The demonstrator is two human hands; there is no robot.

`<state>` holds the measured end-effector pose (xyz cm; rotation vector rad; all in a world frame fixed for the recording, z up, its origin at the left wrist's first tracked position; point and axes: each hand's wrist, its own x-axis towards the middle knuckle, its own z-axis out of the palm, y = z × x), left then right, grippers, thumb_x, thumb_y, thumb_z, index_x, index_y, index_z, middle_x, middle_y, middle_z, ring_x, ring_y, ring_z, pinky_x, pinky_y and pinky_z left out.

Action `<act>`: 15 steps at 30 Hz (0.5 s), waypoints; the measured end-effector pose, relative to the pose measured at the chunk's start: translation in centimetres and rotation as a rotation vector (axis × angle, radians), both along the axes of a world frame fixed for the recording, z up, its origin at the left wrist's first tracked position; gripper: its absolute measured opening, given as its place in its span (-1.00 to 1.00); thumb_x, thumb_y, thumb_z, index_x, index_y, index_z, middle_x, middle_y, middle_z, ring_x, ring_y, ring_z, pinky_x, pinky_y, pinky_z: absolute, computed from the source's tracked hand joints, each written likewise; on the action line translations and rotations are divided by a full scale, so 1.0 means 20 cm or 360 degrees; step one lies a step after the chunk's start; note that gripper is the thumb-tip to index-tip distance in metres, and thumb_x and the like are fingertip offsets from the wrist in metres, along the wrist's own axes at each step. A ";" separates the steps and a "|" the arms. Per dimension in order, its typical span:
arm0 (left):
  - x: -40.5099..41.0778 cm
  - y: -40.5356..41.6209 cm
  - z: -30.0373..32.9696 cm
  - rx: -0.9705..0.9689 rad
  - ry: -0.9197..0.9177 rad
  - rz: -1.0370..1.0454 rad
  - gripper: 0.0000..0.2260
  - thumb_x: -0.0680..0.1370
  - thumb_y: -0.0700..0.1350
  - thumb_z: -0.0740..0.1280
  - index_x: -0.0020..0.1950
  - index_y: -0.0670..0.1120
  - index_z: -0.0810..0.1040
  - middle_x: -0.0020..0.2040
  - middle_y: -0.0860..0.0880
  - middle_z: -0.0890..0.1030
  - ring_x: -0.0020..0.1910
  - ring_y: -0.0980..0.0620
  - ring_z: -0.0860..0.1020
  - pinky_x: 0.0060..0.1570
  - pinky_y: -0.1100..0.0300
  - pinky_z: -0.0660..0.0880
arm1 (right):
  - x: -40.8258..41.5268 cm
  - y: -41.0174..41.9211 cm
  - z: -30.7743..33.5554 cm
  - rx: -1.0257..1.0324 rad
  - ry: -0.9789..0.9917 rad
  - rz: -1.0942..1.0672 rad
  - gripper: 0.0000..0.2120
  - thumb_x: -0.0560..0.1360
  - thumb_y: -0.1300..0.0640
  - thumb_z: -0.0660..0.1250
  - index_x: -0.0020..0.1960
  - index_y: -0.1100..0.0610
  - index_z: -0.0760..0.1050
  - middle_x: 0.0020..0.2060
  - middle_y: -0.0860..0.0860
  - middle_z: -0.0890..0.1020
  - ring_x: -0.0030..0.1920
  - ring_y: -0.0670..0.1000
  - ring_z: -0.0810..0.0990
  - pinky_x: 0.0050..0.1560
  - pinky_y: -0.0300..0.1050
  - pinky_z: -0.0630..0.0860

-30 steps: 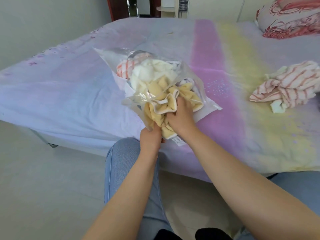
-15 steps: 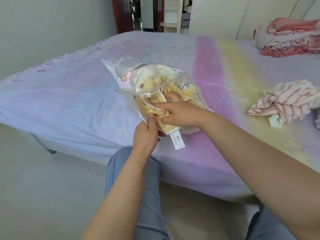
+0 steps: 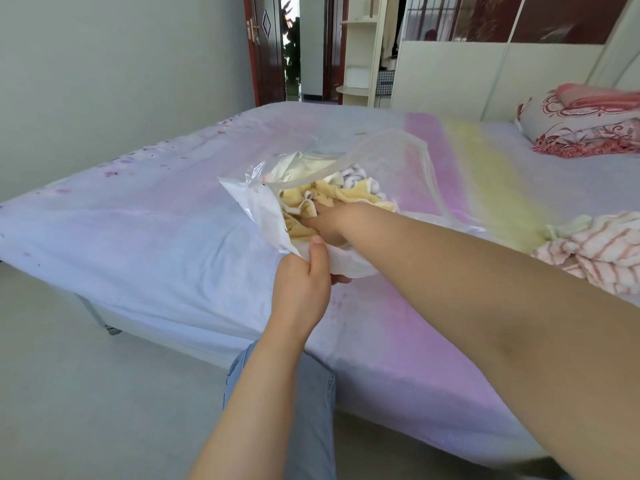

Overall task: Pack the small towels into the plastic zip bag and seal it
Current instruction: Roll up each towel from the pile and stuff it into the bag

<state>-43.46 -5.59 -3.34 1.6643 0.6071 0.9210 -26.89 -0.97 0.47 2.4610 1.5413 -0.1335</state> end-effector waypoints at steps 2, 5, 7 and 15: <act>-0.01 0.02 0.00 0.0043 -0.0019 -0.0005 -0.66 0.61 0.07 0.09 -0.18 0.01 0.58 -0.27 -0.04 0.71 -0.24 -0.05 0.70 -0.09 -0.08 0.60 | 0.02 0.07 0.01 -0.0101 -0.0062 0.0081 -0.36 0.60 -0.05 0.13 0.54 -0.15 -0.16 0.57 -0.02 -0.07 0.52 0.19 0.03 0.43 0.18 0.06; -0.04 0.07 -0.02 0.0125 -0.0016 0.0034 -0.68 0.56 0.15 0.09 -0.21 0.08 0.56 -0.21 -0.13 0.70 -0.19 -0.16 0.67 -0.07 -0.16 0.58 | 0.06 0.14 0.02 -0.0124 -0.0084 0.0089 -0.40 0.60 -0.02 0.09 0.55 -0.14 -0.12 0.57 -0.01 -0.06 0.52 0.21 0.04 0.42 0.19 0.09; -0.04 0.07 -0.02 0.0091 -0.0059 0.0056 -0.69 0.56 0.14 0.10 -0.25 0.18 0.59 -0.21 -0.08 0.70 -0.18 -0.14 0.68 -0.07 -0.15 0.59 | 0.07 0.16 0.03 -0.0154 -0.0108 0.0113 -0.38 0.60 0.03 0.11 0.54 -0.18 -0.15 0.57 -0.02 -0.07 0.52 0.21 0.05 0.40 0.19 0.14; 0.03 0.02 -0.07 -0.0189 0.0035 -0.0086 -0.73 0.55 0.21 0.10 -0.04 0.23 0.58 -0.08 0.21 0.65 -0.16 0.27 0.64 -0.01 0.01 0.60 | 0.00 -0.09 0.06 -0.0172 0.0807 -0.0078 -0.54 0.54 -0.23 0.19 0.41 -0.21 0.31 0.43 -0.04 0.35 0.41 0.11 0.35 0.39 0.07 0.30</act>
